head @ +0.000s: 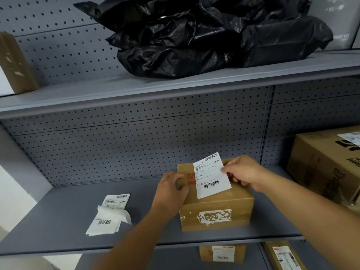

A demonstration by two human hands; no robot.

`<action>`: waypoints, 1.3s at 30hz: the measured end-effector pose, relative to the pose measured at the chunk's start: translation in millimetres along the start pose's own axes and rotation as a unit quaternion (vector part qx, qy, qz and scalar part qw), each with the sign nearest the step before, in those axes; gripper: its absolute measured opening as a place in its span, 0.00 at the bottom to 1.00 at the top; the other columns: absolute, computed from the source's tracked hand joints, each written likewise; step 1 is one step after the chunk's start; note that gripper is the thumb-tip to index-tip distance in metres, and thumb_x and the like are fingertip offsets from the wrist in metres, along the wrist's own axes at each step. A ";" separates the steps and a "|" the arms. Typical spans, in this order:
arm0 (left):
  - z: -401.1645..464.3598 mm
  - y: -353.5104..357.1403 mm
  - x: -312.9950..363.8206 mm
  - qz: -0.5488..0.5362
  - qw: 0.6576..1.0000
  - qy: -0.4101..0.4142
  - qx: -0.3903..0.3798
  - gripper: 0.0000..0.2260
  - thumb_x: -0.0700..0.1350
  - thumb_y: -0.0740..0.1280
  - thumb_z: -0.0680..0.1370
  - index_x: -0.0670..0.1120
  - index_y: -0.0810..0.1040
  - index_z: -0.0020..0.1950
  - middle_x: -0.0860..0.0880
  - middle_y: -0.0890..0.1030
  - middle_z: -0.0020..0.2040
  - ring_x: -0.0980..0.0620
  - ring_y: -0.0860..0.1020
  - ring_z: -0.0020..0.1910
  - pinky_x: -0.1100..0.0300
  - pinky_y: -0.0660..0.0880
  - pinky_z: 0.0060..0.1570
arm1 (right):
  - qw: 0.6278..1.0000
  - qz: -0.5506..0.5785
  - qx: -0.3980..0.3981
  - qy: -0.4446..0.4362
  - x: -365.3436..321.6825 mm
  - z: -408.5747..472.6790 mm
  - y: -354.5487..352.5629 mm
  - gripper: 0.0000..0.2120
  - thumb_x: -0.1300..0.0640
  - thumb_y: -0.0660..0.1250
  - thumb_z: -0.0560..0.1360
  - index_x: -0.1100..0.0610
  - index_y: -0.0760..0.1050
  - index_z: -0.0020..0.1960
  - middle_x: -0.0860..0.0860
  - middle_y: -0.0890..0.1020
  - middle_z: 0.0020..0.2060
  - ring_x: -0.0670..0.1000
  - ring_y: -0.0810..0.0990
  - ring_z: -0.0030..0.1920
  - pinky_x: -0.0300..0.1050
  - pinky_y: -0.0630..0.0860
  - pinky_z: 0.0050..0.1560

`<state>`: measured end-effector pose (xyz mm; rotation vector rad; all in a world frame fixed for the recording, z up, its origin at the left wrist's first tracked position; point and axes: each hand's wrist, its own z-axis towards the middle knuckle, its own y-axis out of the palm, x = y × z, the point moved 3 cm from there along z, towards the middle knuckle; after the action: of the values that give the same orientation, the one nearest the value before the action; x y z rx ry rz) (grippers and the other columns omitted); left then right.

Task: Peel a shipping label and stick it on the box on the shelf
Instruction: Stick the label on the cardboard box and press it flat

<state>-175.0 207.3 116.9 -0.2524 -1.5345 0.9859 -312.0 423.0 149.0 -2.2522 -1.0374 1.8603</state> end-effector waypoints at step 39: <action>9.8 -6.6 7.7 0.078 0.996 0.046 -0.006 0.18 0.48 0.69 0.76 0.51 0.77 0.66 0.52 0.74 0.67 0.52 0.72 0.65 0.52 0.74 0.66 | 0.911 -0.385 0.064 -0.132 -30.3 -2.0 5.4 0.11 0.51 0.69 0.73 0.58 0.78 0.37 0.50 0.79 0.31 0.51 0.77 0.32 0.44 0.73 0.31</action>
<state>-183.2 204.0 128.0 -0.4254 -1.4532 1.0736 -309.5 404.1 173.2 -1.2290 -1.4922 1.7846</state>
